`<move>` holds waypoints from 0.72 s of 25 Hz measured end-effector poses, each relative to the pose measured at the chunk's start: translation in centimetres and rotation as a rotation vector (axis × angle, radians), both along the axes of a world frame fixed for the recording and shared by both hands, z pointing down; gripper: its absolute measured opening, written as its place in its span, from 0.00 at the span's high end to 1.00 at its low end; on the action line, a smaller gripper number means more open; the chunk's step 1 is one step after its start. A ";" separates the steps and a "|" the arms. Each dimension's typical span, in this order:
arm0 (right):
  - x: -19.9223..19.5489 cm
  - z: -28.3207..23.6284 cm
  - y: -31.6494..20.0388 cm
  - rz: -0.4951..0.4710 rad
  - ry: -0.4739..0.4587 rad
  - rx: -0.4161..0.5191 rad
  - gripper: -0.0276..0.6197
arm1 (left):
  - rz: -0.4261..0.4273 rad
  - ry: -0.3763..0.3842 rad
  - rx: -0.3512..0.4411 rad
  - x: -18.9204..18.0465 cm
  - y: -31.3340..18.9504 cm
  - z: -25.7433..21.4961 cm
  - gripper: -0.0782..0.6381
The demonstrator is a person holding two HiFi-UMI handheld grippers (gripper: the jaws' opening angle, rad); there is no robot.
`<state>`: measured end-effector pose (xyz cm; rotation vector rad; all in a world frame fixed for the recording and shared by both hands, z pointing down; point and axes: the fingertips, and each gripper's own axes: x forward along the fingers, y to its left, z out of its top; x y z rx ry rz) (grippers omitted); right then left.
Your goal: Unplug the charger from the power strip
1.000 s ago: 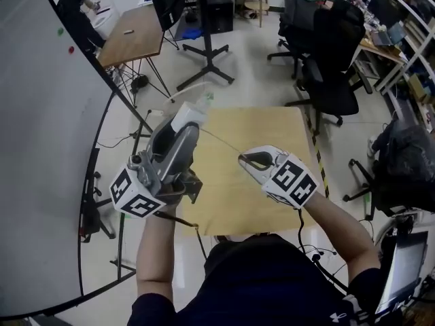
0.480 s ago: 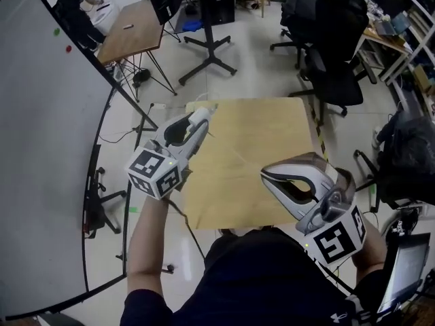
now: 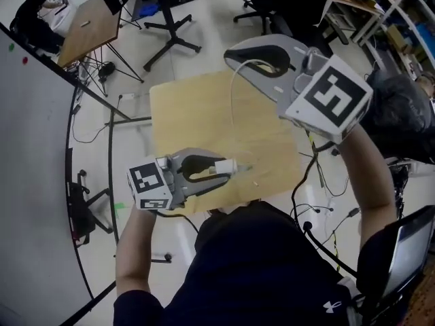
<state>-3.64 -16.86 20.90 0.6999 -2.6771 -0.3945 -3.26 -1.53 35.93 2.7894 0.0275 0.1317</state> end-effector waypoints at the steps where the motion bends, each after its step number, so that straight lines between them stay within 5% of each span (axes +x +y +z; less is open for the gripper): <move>1: 0.5 0.9 -1.7 0.017 -0.019 -0.030 0.95 | 0.033 0.037 -0.024 0.3 1.0 -0.4 0.70; 8: -1.3 13.6 -5.7 0.010 -0.005 -0.430 0.95 | 0.216 0.359 -0.100 0.5 5.0 -6.9 0.70; 14: -0.9 24.4 -1.9 0.042 -0.021 -0.690 0.95 | 0.007 0.654 -0.032 -4.9 0.7 -14.6 0.70; 18: -2.1 27.5 2.1 -0.005 0.005 -0.738 0.95 | -0.114 0.796 -0.017 -8.1 -2.4 -17.7 0.70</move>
